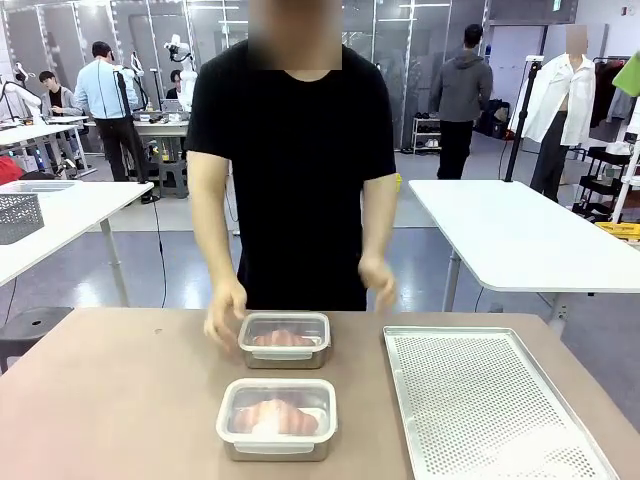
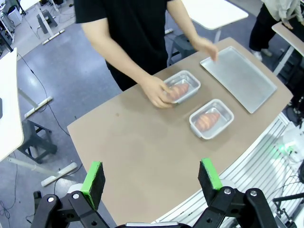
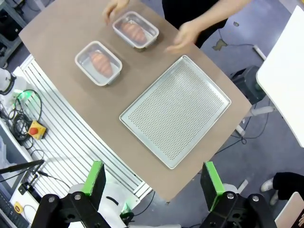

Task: Place the bread into the airtight container.
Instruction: Pick up a Butter Roll and place it into an empty Airtight Container.

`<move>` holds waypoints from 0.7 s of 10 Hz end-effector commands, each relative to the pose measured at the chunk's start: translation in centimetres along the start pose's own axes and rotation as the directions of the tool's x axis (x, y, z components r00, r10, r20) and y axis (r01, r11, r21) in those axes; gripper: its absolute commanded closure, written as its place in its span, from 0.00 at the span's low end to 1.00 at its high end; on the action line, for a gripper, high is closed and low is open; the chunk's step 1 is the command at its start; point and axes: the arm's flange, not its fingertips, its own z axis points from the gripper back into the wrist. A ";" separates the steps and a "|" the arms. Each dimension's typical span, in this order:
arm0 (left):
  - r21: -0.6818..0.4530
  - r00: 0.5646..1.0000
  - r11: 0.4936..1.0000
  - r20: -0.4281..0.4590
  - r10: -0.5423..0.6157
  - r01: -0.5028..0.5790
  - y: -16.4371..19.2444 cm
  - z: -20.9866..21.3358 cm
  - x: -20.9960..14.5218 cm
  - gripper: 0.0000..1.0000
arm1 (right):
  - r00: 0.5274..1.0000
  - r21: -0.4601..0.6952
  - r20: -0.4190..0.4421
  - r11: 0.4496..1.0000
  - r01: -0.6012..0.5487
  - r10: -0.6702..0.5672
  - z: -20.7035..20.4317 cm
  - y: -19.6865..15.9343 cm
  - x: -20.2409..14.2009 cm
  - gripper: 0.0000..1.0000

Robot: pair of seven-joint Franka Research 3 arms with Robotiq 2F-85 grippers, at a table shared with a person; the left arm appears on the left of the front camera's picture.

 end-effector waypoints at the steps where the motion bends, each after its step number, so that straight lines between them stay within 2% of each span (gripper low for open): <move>1: -0.014 1.000 1.000 0.005 -0.007 0.007 -0.1 0.1 0.3 0.00 | 1.000 -0.002 -0.015 1.000 0.006 -0.006 0.3 0.0 0.0 0.00; 7: -0.014 1.000 1.000 0.005 -0.007 0.007 -0.1 0.1 0.3 0.00 | 1.000 -0.002 -0.015 1.000 0.006 -0.006 0.3 0.0 0.0 0.00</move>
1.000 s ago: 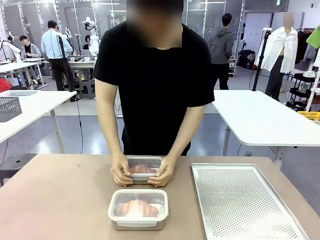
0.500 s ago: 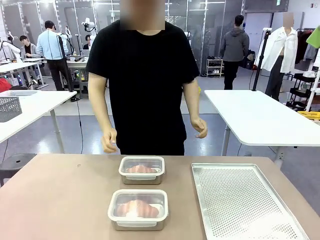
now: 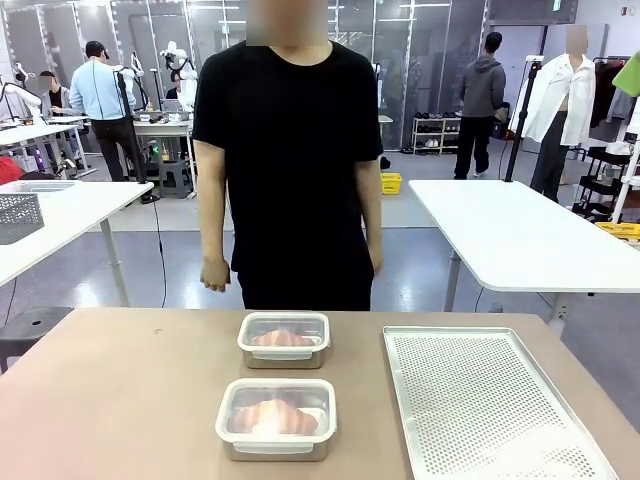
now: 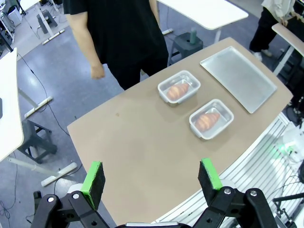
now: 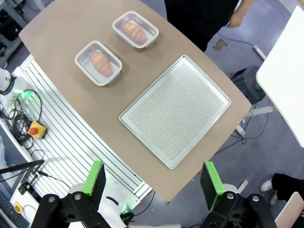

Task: Place the bread into the airtight container.
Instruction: Pick up a Butter Roll and place it into an empty Airtight Container.

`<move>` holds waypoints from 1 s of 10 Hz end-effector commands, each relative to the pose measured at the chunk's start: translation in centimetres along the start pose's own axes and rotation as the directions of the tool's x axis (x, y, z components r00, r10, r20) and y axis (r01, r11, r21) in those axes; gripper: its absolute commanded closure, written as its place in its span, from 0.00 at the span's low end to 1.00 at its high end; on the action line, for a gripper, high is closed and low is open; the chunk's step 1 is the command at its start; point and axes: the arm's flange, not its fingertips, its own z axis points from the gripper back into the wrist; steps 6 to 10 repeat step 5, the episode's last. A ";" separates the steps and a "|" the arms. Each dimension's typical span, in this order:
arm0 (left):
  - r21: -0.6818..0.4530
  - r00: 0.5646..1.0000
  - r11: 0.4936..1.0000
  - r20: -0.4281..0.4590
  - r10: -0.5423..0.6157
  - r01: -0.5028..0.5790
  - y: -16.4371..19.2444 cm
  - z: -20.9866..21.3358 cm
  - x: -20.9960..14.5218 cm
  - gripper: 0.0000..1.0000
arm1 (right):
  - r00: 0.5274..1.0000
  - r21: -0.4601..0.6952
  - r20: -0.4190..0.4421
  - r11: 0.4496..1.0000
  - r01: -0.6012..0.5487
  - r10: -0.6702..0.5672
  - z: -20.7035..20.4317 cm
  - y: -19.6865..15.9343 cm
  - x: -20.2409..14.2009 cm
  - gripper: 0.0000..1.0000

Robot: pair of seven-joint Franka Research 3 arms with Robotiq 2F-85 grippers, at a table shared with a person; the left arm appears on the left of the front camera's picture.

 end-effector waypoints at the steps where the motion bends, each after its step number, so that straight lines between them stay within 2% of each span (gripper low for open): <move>1: -0.014 1.000 1.000 0.005 -0.007 0.007 -0.1 0.1 0.3 0.00 | 1.000 -0.002 -0.015 1.000 0.006 -0.006 0.3 0.0 0.0 0.00; 10: -0.014 1.000 1.000 0.005 -0.007 0.007 -0.1 0.1 0.3 0.00 | 1.000 -0.002 -0.015 1.000 0.006 -0.006 0.3 0.0 0.0 0.00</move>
